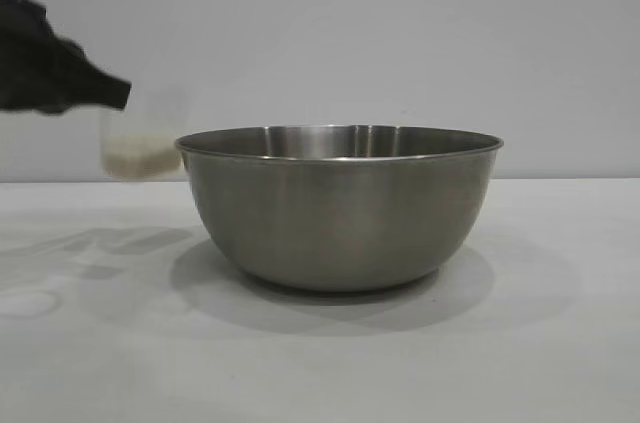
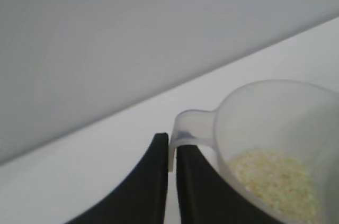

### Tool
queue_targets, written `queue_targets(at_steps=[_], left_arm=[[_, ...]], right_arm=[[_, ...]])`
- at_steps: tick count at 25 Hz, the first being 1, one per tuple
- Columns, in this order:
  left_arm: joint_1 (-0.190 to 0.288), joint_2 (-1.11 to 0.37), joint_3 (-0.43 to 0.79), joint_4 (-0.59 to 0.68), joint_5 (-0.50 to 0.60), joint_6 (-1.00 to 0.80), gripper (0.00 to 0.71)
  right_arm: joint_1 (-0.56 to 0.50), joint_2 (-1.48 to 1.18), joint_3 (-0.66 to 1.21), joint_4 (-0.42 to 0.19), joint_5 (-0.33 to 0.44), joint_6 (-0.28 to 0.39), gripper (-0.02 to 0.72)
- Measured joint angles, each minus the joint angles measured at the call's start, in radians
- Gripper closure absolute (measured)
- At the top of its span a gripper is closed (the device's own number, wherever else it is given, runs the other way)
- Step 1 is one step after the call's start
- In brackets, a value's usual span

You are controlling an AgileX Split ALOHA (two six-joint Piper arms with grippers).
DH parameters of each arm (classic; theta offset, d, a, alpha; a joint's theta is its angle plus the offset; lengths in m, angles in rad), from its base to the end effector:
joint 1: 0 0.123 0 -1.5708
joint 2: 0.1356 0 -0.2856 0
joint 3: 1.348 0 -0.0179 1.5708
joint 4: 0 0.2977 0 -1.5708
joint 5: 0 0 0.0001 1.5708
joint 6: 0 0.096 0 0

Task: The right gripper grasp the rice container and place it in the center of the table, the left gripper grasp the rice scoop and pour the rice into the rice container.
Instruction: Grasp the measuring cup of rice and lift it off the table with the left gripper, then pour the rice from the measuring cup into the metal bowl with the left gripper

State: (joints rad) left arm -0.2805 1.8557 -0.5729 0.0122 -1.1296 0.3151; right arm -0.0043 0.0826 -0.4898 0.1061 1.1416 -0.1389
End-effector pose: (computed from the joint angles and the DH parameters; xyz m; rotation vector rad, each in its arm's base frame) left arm 0.3246 -0.0946 0.1069 0.4924 1.5610 0.0215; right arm 0.0511 0.0090 0.2843 -0.1531 2.2076 0.0520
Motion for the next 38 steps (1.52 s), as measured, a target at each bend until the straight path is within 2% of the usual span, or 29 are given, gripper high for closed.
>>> queue_targets(at_steps=[6, 12, 19, 27, 31, 38], left_arm=[[0.000, -0.037, -0.103, 0.201, -0.002, 0.160, 0.710], [0.000, -0.037, -0.194, 0.409, -0.002, 0.220, 0.710], [0.000, -0.037, -0.240, 0.614, -0.002, 0.384, 0.710], [0.000, -0.037, -0.246, 0.785, -0.002, 0.550, 0.710], [-0.004, -0.037, -0.248, 0.832, 0.013, 0.623, 0.710], [-0.048, -0.037, -0.248, 0.873, 0.078, 0.801, 0.710]], right_arm=[[0.000, 0.000, 0.000, 0.000, 0.000, 0.000, 0.146], [0.000, 0.000, 0.000, 0.000, 0.000, 0.000, 0.146], [0.000, 0.000, 0.000, 0.000, 0.000, 0.000, 0.146], [0.000, 0.000, 0.000, 0.000, 0.000, 0.000, 0.146], [0.000, 0.000, 0.000, 0.000, 0.000, 0.000, 0.146], [0.000, 0.000, 0.000, 0.000, 0.000, 0.000, 0.146]])
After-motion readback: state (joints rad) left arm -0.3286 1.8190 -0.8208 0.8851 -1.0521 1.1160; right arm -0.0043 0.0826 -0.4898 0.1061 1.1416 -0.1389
